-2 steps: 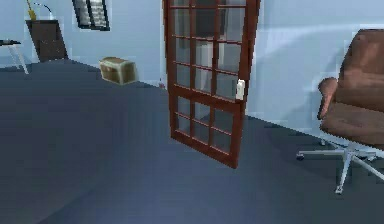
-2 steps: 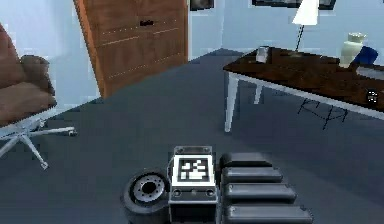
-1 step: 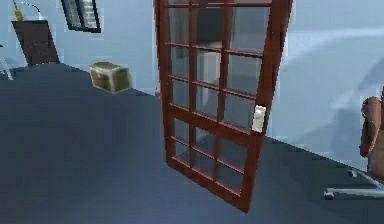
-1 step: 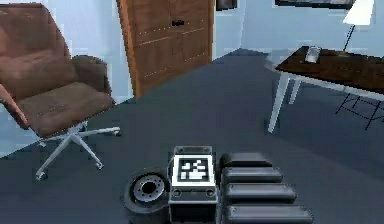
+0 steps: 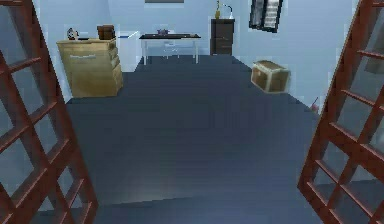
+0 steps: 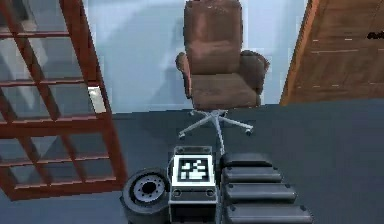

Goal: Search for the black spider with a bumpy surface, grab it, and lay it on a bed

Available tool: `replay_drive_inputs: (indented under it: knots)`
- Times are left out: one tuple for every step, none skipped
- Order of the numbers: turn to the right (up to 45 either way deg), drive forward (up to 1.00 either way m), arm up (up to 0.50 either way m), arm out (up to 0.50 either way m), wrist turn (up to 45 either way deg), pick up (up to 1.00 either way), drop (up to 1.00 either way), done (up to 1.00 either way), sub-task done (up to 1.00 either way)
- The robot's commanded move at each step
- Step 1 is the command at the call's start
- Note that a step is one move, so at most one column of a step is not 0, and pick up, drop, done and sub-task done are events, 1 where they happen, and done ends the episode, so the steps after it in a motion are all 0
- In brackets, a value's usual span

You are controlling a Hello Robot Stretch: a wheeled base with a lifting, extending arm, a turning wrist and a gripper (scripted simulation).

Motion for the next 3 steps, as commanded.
replay_drive_inputs:
  knots:
    - [-6.0,0.0,0.0,0.0,0.0,0.0,0.0,0.0,0.0]
    - [0.0,1.0,0.0,0.0,0.0,0.0,0.0,0.0,0.0]
    - [0.0,0.5,0.0,0.0,0.0,0.0,0.0,0.0,0.0]
